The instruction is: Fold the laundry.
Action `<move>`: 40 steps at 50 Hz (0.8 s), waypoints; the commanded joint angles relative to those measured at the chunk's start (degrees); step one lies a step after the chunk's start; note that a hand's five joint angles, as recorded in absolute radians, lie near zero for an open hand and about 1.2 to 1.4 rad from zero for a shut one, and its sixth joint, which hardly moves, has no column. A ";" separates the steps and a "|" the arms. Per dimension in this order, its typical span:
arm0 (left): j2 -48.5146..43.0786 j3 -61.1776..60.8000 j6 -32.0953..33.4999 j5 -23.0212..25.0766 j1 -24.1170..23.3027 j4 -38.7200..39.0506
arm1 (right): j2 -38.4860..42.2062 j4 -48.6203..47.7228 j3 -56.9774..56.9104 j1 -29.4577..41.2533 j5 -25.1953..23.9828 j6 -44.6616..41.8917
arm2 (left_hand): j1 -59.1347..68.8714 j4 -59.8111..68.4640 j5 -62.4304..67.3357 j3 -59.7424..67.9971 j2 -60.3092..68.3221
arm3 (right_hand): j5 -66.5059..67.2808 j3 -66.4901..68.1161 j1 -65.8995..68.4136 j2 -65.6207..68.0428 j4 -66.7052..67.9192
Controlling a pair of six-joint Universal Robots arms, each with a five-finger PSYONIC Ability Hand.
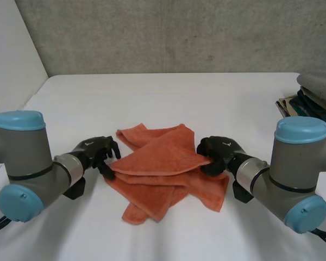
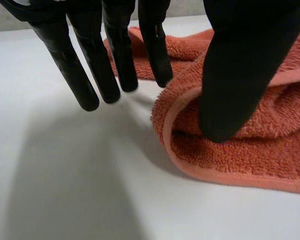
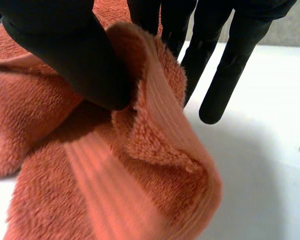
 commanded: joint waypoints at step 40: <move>2.52 29.68 23.33 -12.92 -1.70 35.03 | 8.55 -11.45 -50.32 1.29 7.36 -38.63 | 35.55 37.50 37.74 37.62 37.50 | 12.62 12.77 16.47 12.52 12.50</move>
